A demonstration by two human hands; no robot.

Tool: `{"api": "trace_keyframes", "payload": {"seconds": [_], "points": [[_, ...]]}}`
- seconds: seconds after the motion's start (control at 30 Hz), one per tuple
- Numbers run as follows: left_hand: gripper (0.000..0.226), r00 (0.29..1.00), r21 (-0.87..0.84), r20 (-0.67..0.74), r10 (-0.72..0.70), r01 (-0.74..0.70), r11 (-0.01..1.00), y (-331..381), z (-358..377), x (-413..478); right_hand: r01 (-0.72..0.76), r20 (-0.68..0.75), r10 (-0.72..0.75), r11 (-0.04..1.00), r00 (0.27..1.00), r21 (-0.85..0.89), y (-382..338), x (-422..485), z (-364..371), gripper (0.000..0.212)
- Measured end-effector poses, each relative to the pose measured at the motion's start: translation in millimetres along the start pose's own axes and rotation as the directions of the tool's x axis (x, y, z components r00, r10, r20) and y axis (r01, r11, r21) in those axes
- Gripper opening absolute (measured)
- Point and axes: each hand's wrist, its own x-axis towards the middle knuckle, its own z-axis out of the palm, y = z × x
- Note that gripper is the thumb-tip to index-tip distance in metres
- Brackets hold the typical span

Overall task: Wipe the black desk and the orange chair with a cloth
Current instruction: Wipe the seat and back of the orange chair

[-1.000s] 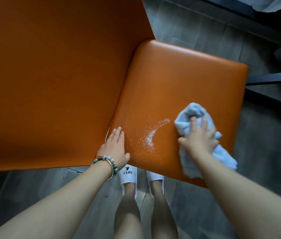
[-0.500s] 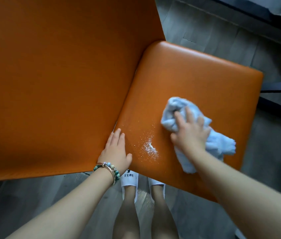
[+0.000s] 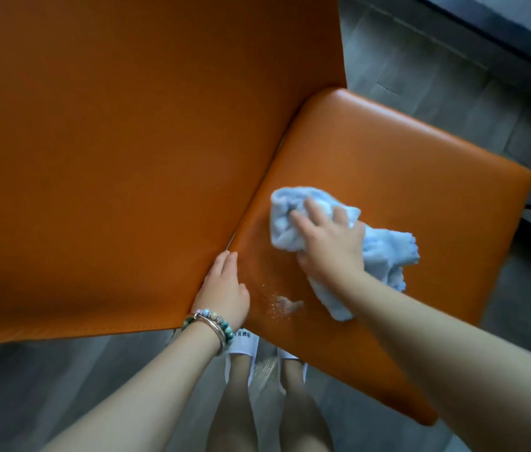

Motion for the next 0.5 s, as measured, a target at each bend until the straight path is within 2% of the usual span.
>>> {"api": "trace_keyframes", "payload": {"seconds": [0.03,0.07,0.1,0.17,0.23,0.3,0.37,0.4,0.43,0.5], "points": [[0.059,1.000,-0.017,-0.006,0.006,-0.007,1.000,-0.8,0.4,-1.1,0.159,-0.014,-0.159,0.987,0.987,0.006,-9.8,-13.1,5.7,0.057],[0.059,1.000,-0.026,-0.009,0.012,-0.013,1.000,-1.7,0.4,-2.3,0.250,-0.030,-0.249,0.967,0.968,0.041,-13.6,-21.9,7.4,0.049],[0.059,1.000,-0.033,-0.009,0.018,-0.018,0.999,-2.2,0.6,-3.9,0.265,-0.057,-0.261,0.960,0.964,0.090,-12.4,-22.0,3.6,0.042],[0.059,0.999,-0.064,-0.028,0.020,-0.022,0.998,-2.8,0.8,-7.2,0.099,-0.124,-0.078,0.981,0.989,0.167,-2.5,2.8,-13.2,0.040],[0.057,0.997,-0.099,-0.070,0.011,-0.018,0.995,-1.7,0.3,-9.8,-0.123,-0.124,0.138,0.985,0.983,0.120,7.5,41.6,-27.2,0.048],[0.056,0.996,-0.111,-0.093,0.003,-0.013,0.994,-0.4,-1.4,-12.5,-0.178,-0.061,0.179,0.984,0.982,0.026,2.7,69.5,-36.6,0.057],[0.056,0.995,-0.101,-0.102,0.013,-0.024,0.995,-1.5,-2.2,-16.9,-0.070,0.027,0.071,0.996,0.997,-0.054,-19.4,66.3,-30.6,0.059],[0.056,0.995,-0.085,-0.099,0.030,-0.039,0.996,-2.2,-1.8,-20.9,0.030,0.061,-0.025,0.997,0.998,-0.076,-31.7,53.6,-21.8,0.057],[0.055,0.994,-0.064,-0.092,0.050,-0.056,0.996,-3.2,-0.8,-26.5,0.156,0.077,-0.150,0.984,0.986,-0.083,-41.6,36.3,-12.5,0.054],[0.052,0.993,-0.033,-0.076,0.084,-0.087,0.996,-6.5,1.9,-37.8,0.396,0.062,-0.393,0.916,0.918,-0.060,-50.0,-1.0,1.2,0.046]]}}
